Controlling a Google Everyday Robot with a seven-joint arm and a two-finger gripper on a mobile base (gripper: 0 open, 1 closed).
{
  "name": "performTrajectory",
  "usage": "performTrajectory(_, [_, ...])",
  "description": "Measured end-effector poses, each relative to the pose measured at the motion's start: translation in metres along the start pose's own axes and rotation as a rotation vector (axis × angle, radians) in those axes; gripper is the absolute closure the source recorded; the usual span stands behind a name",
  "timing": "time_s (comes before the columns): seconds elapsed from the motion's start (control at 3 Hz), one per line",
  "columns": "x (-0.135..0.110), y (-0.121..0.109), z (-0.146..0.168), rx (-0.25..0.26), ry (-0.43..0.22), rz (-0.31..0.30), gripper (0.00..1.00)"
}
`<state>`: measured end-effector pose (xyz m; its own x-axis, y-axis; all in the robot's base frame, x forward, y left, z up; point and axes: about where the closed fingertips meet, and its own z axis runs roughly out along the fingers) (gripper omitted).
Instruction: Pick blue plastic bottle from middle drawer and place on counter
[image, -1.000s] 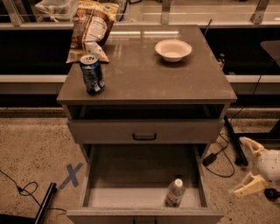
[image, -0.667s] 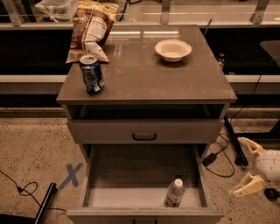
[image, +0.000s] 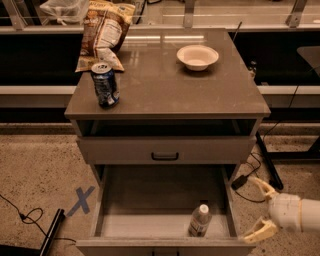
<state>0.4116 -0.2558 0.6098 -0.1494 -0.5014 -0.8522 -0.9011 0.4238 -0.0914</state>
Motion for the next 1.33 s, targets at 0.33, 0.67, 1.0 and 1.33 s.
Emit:
performTrajectory(0.33, [0.014, 0.029, 0.030, -0.032, -0.063, 0.018, 0.00])
performTrajectory(0.67, [0.024, 0.047, 0.052, -0.062, -0.094, 0.037, 0.00])
performTrajectory(1.0, [0.023, 0.056, 0.072, -0.084, -0.127, 0.074, 0.00])
performTrajectory(1.33, [0.024, 0.060, 0.095, -0.098, -0.131, 0.109, 0.00])
